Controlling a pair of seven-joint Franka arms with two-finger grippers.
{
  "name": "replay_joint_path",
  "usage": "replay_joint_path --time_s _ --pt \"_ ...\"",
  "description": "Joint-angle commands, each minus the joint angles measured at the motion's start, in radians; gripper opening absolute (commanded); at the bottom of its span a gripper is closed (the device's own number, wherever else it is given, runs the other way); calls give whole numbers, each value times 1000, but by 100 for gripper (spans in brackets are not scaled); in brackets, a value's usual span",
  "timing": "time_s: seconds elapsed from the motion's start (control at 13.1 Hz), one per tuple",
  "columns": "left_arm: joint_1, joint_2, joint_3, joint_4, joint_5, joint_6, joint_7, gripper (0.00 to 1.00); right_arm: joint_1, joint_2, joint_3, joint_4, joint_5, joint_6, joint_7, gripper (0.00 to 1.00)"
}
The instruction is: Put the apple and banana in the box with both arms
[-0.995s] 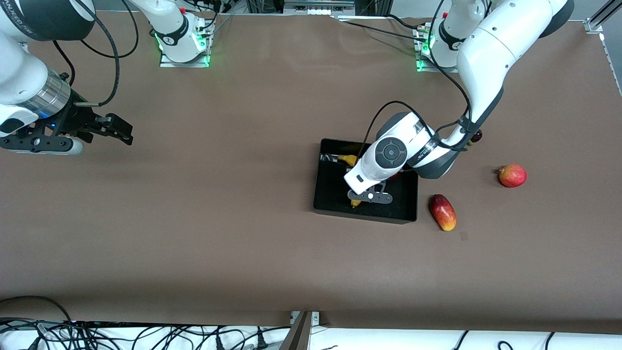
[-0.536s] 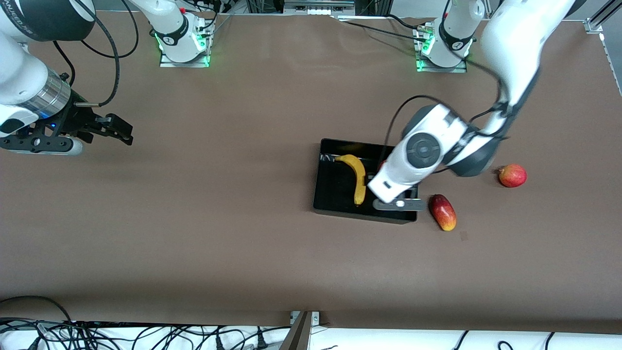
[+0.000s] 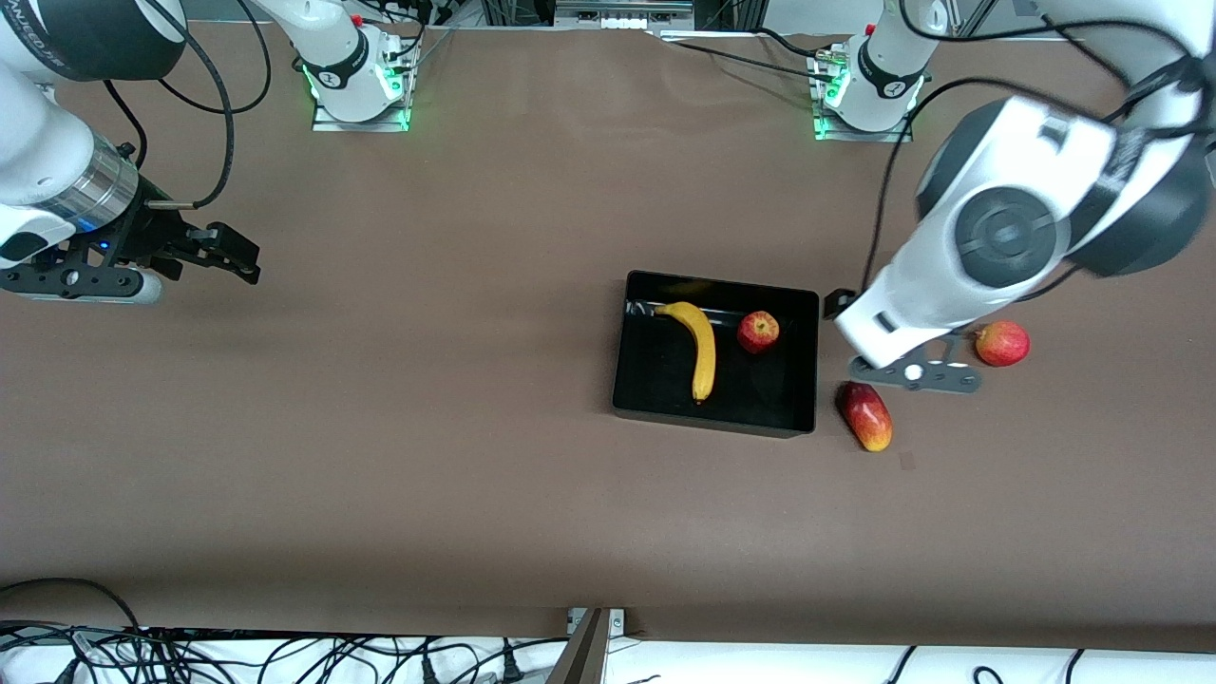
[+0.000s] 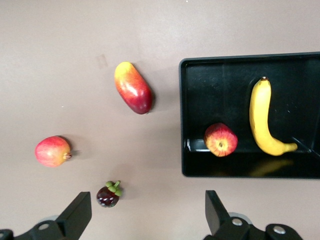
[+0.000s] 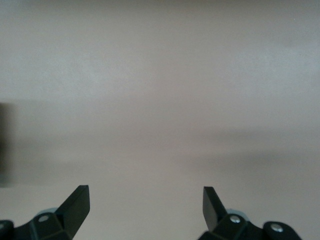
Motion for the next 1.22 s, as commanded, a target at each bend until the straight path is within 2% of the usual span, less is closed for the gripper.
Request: replay_joint_path --time_s 0.0,0.08,0.15,0.23,0.38,0.69,0.77,0.92,1.15 --pt "-70 -167 263 -92 -209 -11 206 100 -7 3 8 13 -15 -2 1 100" --pt "-110 -216 359 -129 -245 -10 273 100 -7 3 6 13 -15 -3 1 100" --pt "-127 -254 405 -158 -249 1 303 100 -7 3 6 13 -15 -2 1 100" --pt "-129 -305 421 -204 -246 45 300 100 -7 3 6 13 -15 -3 1 100" --pt "-187 -412 522 -304 -250 130 294 100 -7 3 8 12 -15 -3 1 100" --pt "-187 -537 539 -464 -252 174 299 100 -7 3 6 12 -15 -2 1 100" --pt "-193 -552 568 -484 -255 183 302 100 -7 3 6 12 -15 -2 2 100" --pt "-209 -556 587 -493 -296 190 302 100 -7 3 6 13 -15 -2 1 100" --pt "-210 -552 588 -490 -292 190 312 100 -7 3 6 13 -15 -2 2 100"
